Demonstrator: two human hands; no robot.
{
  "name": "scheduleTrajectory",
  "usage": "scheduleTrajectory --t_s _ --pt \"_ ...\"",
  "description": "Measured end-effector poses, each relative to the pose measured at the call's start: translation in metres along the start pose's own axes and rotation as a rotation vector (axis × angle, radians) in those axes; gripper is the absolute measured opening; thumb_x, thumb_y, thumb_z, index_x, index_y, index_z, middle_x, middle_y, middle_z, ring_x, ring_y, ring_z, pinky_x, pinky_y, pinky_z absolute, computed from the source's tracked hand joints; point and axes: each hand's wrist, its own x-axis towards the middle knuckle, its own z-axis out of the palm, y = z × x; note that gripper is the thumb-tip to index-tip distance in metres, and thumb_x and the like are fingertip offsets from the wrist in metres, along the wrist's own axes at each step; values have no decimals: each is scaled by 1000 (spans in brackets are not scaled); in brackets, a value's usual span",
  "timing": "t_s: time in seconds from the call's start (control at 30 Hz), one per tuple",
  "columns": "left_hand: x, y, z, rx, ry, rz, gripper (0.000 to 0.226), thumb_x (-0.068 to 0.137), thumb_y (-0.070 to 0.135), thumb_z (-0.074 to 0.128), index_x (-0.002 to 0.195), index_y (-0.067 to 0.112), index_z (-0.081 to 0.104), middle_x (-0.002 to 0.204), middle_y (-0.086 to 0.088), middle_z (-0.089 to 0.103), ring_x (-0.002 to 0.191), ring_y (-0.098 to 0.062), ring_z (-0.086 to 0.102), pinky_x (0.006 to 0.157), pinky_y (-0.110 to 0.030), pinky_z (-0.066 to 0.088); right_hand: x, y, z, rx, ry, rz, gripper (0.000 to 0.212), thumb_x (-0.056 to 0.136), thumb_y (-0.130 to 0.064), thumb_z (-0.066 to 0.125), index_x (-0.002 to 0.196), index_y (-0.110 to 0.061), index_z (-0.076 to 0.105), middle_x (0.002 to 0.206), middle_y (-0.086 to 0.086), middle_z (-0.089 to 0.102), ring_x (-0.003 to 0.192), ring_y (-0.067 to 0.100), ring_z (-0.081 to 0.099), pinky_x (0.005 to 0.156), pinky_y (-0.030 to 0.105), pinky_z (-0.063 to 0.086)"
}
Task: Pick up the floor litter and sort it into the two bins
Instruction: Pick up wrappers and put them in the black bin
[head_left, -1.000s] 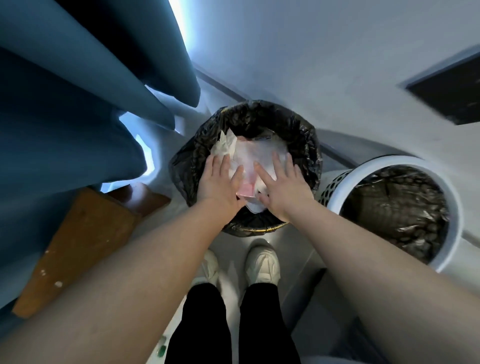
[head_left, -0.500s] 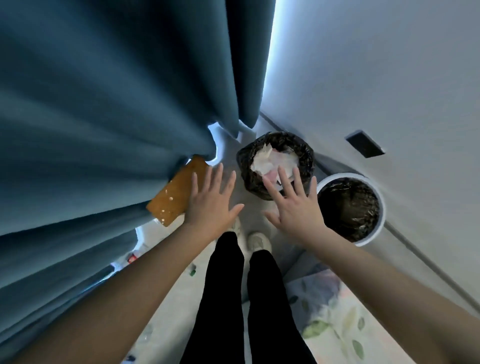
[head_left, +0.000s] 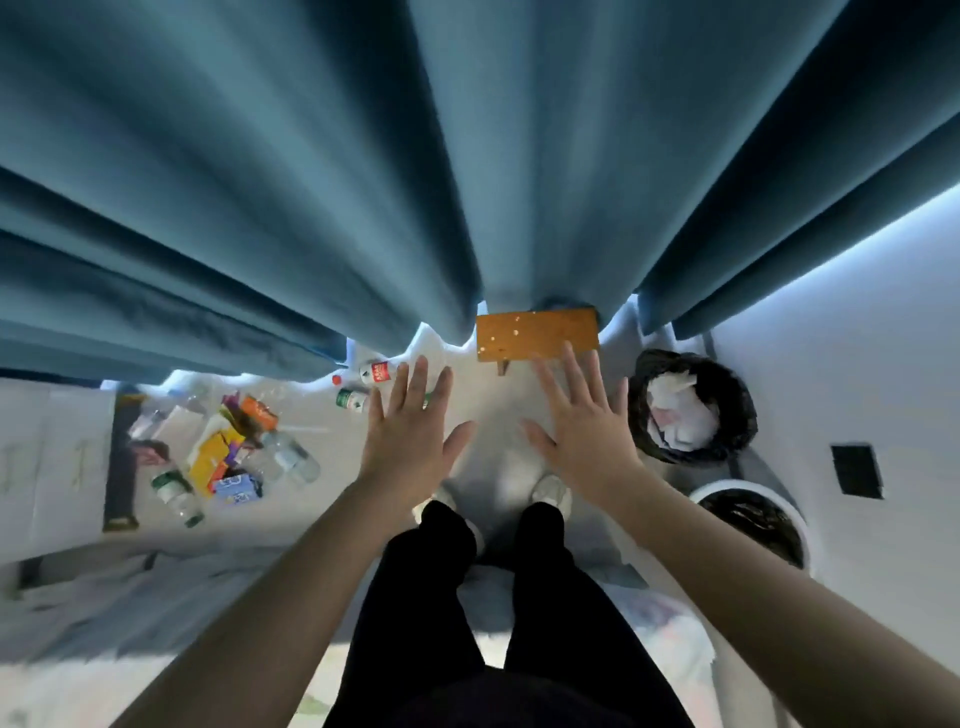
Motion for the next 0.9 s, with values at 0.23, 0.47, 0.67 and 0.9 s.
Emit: scheduleTrajectory --t_s 0.23,0.47,0.67,0.9 --pt "-72 -104 24 -172 10 -294 70 95 58 18 152 24 -4 159 -6 -12 146 -24 -13 118 -49 -2 22 -127 6 -199 -54 -286 73 96 -60 26 151 -32 -12 160 5 -16 146 34 -14 115 60 0" --pt "-119 -218 64 -352 35 -447 70 95 58 20 152 23 0 160 -7 -7 146 -25 -10 117 -50 0 51 -258 35 -317 -48 -414 73 95 -58 35 152 -33 -4 161 5 -9 146 35 -10 114 61 7" --pt "-134 -338 87 -358 -11 -454 70 95 60 20 152 25 0 160 -6 -8 147 -25 -8 117 -50 1 78 -358 74 -329 -72 -363 75 94 -57 38 153 -32 1 161 7 -5 146 36 -4 112 62 7" --pt "-133 -440 95 -330 -19 -516 71 96 58 21 153 23 -1 160 -6 -8 147 -25 -9 116 -50 1 106 -444 95 -341 -128 -436 75 95 -56 38 153 -31 -3 161 4 -10 147 34 -7 114 60 8"
